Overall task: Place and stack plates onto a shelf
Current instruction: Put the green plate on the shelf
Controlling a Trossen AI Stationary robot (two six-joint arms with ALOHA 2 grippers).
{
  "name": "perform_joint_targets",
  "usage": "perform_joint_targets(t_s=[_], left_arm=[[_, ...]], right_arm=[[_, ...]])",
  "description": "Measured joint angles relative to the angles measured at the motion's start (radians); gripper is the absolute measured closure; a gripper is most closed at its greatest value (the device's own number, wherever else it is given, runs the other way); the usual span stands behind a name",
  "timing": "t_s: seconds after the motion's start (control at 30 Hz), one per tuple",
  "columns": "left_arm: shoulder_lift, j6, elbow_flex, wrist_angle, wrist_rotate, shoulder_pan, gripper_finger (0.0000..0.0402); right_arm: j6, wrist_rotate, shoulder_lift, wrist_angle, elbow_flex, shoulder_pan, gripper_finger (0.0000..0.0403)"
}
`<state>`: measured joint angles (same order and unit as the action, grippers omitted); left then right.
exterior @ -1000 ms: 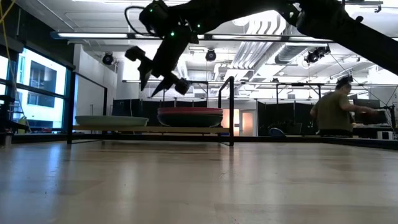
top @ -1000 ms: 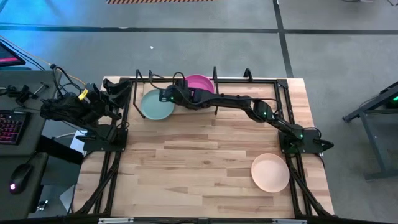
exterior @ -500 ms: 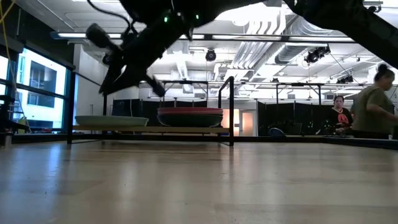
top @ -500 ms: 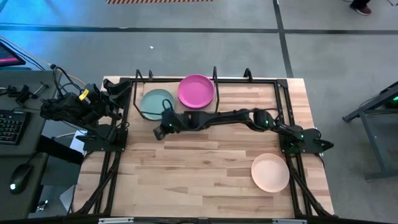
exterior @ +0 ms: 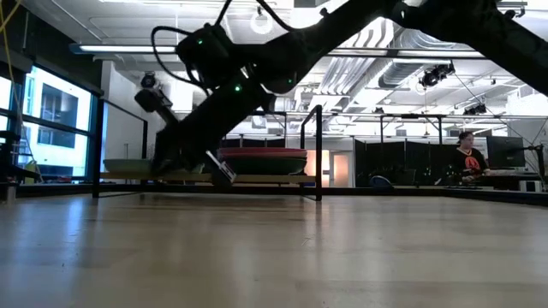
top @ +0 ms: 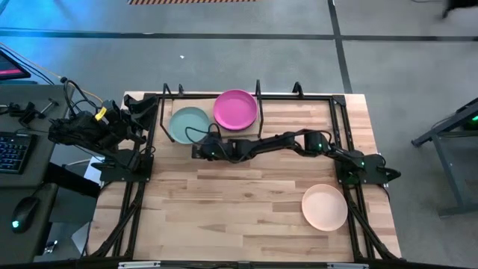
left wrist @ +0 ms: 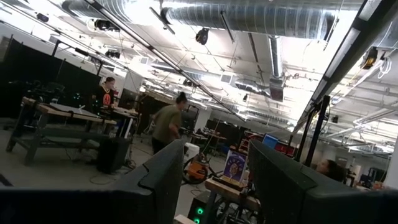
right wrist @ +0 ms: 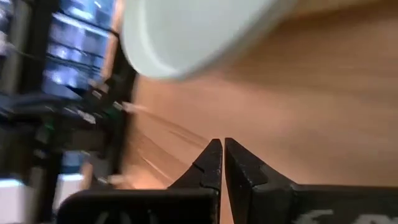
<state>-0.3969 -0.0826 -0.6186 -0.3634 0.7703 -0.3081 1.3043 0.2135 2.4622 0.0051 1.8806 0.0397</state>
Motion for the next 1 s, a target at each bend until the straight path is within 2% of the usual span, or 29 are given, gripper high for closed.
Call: perform_joint_targets(t_s=[0.2, 0.63, 0.87, 1.0], left_arm=[[0.0, 0.0, 0.0, 0.0, 0.012, 0.0, 0.0234], [0.0, 0.0, 0.0, 0.0, 0.029, 0.0, 0.0234], [0.0, -0.046, 0.0, 0.0, 0.052, 0.0, 0.0234], [0.0, -0.05, 0.0, -0.002, 0.072, 0.0, 0.0234]], right_arm=[[0.065, 0.071, -0.001, 0.018, -0.005, 0.019, 0.0403], [0.056, 0.082, -0.001, 0.05, -0.005, 0.062, 0.0403], [0.016, 0.083, -0.005, 0.038, -0.005, 0.082, 0.0403], [-0.096, 0.082, -0.054, -0.013, -0.005, 0.087, 0.0403]])
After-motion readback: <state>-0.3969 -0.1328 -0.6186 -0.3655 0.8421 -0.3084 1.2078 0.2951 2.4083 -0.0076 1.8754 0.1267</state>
